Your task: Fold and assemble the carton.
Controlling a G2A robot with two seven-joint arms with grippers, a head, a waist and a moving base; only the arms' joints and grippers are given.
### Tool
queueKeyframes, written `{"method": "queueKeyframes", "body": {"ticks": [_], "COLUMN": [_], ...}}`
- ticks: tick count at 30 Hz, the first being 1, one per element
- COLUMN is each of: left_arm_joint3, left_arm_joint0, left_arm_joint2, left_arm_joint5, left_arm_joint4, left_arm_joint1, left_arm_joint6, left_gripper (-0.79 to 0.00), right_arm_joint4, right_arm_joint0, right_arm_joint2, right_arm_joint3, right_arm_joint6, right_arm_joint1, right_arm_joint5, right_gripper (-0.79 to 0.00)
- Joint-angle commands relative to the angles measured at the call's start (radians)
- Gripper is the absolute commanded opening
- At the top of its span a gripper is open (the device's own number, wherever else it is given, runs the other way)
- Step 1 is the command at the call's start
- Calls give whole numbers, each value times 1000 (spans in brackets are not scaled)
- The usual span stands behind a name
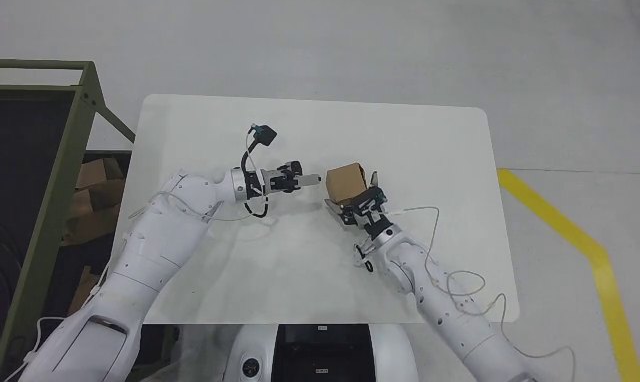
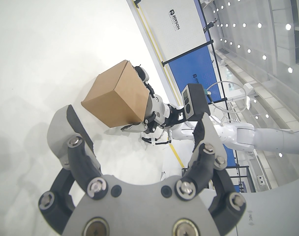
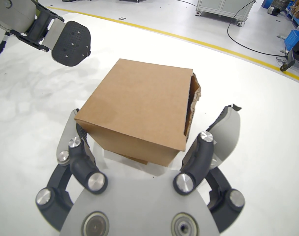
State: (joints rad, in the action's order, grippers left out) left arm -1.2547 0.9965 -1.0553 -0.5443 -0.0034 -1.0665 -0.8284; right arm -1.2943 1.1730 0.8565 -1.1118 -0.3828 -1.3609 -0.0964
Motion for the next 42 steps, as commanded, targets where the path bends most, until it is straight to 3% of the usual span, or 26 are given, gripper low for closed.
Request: {"method": "queueKeyframes", "body": {"ticks": [1,11,13,17,21,27,32,42], "left_arm_joint3": [0,1,2,2,4,8,13,24], "left_arm_joint0": [1,4,4,1,-2,-7,-10,-16], "left_arm_joint2": [0,-2,-2,-1,0,2,4,3], "left_arm_joint5": [1,0,0,1,1,1,2,-2], "left_arm_joint4": [2,5,5,6,6,5,3,-1], "left_arm_joint1": [0,0,-1,-1,-2,-4,-5,-6], "left_arm_joint6": [1,7,8,6,3,0,0,0], "left_gripper": [0,0,0,0,0,0,0,0], "right_arm_joint4": [0,-11,-10,-12,-16,-21,-29,-52], "right_arm_joint0": [-8,-24,-27,-30,-33,-34,-34,-21], "right_arm_joint2": [-1,1,2,4,8,15,23,48], "right_arm_joint3": [8,40,45,54,62,66,65,41], "right_arm_joint6": [2,-5,-5,-8,-12,-17,-24,-42], "right_arm_joint1": [-3,-16,-18,-21,-23,-26,-27,-22], "right_arm_joint5": [-6,4,1,-8,-17,-26,-33,-53], "right_gripper": [0,0,-43,-206,-296,-320,-391,-431]}}
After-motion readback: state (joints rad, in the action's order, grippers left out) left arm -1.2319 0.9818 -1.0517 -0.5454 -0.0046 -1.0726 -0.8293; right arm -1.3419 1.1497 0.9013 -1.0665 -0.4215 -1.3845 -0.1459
